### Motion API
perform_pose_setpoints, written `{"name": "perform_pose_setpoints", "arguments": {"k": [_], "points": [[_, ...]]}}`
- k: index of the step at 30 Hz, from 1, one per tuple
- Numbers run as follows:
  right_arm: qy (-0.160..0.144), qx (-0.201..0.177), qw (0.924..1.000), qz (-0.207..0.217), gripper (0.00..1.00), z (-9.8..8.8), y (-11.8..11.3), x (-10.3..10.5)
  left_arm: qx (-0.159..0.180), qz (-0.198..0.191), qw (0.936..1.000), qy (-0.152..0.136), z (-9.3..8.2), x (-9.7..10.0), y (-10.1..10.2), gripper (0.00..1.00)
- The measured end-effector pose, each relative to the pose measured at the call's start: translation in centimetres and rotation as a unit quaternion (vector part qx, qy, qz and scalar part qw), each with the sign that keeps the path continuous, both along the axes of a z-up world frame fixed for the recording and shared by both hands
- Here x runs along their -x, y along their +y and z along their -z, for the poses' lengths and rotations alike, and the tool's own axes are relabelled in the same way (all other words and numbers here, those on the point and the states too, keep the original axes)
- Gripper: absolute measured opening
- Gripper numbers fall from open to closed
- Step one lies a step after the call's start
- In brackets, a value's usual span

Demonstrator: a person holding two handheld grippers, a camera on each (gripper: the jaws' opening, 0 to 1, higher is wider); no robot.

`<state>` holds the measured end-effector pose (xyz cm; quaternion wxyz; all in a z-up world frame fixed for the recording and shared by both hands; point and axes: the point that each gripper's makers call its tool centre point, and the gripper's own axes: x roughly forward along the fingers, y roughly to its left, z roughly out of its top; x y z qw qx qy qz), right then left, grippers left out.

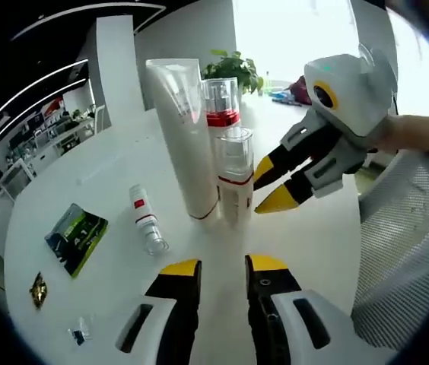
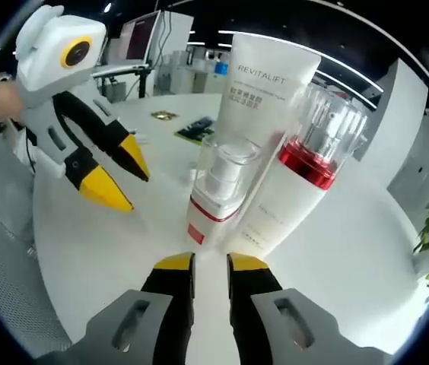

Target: Arrange the skincare products in the storage area until every visible bottle or jar stands upright without overlapping.

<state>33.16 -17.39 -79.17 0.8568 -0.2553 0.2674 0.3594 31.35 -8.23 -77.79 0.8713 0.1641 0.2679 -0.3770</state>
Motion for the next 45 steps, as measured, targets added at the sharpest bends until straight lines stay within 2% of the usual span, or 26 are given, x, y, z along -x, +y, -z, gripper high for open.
{"name": "perform_pose_setpoints", "arguments": {"k": [10, 22, 26, 30, 35, 42, 45], "points": [[-0.011, -0.010, 0.9998, 0.014, 0.21, -1.1, -0.5, -0.5, 0.013, -0.054, 0.9984, -0.007, -2.4, 0.1, 3.9, 0.35], [-0.033, -0.017, 0.9989, 0.028, 0.28, -2.7, -1.1, -1.1, 0.022, -0.096, 0.9945, -0.037, -5.1, 0.5, 7.4, 0.45], [-0.027, -0.023, 0.9990, 0.025, 0.34, -2.7, -1.0, -0.7, 0.017, -0.107, 0.9935, -0.036, -5.1, 0.7, 8.4, 0.47], [-0.018, -0.022, 0.9994, 0.020, 0.43, -2.3, -0.7, -0.5, 0.029, -0.121, 0.9915, -0.038, -5.6, 1.0, 8.8, 0.47], [0.001, -0.015, 0.9999, 0.008, 0.38, -1.6, -0.3, 0.2, 0.031, -0.127, 0.9906, -0.041, -5.9, 1.3, 9.5, 0.47], [0.023, -0.045, 0.9987, -0.008, 0.37, -1.4, 0.8, 1.0, 0.043, -0.159, 0.9852, -0.045, -6.9, 1.6, 11.1, 0.50], [0.028, -0.042, 0.9986, -0.014, 0.37, -1.1, 1.0, 1.1, 0.052, -0.170, 0.9830, -0.047, -7.3, 1.7, 11.5, 0.52]]}}
